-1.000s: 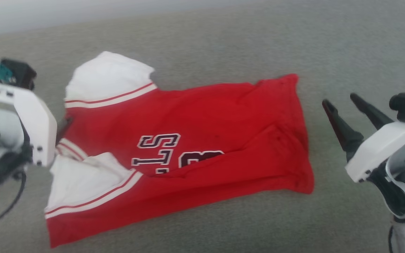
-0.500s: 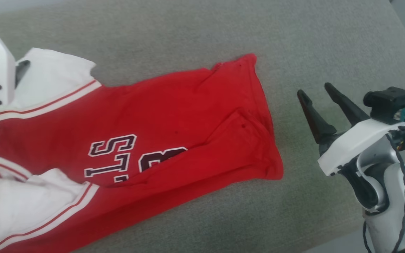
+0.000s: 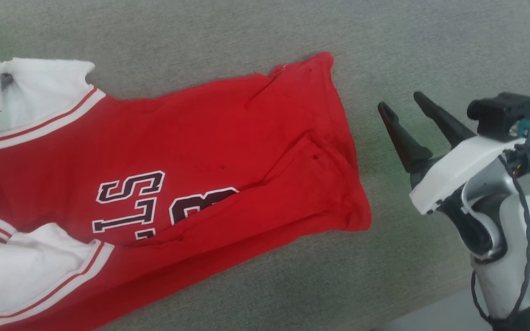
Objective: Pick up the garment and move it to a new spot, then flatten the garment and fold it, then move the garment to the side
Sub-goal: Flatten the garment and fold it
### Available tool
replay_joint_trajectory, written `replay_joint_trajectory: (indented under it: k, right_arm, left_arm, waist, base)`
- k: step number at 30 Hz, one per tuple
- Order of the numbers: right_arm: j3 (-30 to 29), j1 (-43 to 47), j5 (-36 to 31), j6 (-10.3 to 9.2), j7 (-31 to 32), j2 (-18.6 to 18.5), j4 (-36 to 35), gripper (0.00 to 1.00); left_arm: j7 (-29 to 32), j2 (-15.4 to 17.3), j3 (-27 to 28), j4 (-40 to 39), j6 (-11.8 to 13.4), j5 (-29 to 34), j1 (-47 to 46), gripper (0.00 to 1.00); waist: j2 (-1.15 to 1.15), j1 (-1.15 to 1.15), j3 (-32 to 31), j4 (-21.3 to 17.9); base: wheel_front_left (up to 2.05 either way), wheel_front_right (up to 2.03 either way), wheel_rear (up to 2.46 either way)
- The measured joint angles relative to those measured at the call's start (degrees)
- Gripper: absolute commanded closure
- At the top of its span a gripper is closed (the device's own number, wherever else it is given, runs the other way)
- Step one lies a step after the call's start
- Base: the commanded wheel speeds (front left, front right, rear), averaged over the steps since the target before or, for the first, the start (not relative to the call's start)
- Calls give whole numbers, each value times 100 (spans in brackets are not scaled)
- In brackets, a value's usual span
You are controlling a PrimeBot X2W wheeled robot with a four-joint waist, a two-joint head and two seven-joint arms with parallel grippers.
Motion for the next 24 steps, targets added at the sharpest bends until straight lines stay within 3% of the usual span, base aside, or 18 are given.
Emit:
replay_joint_trajectory:
  k: [9, 24]
  right_arm:
    - [110, -828, 62, 0, 813, -118, 385, 0]
    - [443, -2368, 198, 0, 2931, -214, 2123, 0]
  left_arm:
    - [-81, -488, -75, 231, -272, 44, -315, 100]
    - [-460, -1200, -242, 579, -591, 188, -688, 100]
  waist:
    - [0, 0, 94, 364]
    - [0, 0, 250, 1093]
  base:
    - [0, 0, 0]
    - [0, 0, 0]
